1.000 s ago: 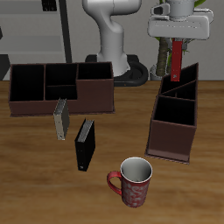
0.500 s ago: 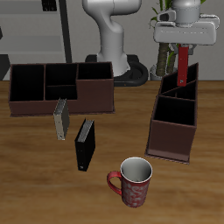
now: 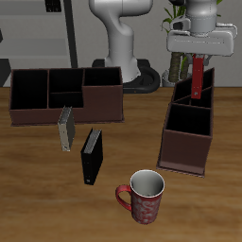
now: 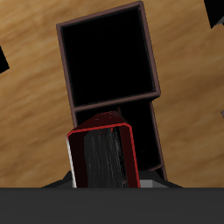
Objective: Place the red book into the left desk caddy's back compartment
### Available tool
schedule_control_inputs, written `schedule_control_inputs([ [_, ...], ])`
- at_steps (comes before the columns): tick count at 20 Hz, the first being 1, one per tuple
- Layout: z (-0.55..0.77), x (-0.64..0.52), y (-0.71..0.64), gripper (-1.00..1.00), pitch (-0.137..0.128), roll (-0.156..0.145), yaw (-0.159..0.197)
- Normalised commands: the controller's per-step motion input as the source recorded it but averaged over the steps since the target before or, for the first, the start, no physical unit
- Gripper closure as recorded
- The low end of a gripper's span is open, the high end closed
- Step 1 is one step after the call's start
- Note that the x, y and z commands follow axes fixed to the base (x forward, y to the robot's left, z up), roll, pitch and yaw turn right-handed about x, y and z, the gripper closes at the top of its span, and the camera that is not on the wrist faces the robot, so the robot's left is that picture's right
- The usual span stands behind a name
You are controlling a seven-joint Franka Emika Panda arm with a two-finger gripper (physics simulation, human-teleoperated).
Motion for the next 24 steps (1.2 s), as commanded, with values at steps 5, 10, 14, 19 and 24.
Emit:
schedule_control_inputs([
  [5,-0.13,0.05,0.02,1.00,0.028,0.002,-0.006],
  [10,-0.16,0.03,0.11,1.00,0.019,0.021,0.024],
  [14,-0.17,0.09,-0.04,1.00,0.037,-0.005,0.000],
  [19,-0.16,0.04,-0.02,1.00,0.027,0.001,0.008],
  [24,-0.13,0.03,0.02,1.00,0.022,0.004,0.005],
])
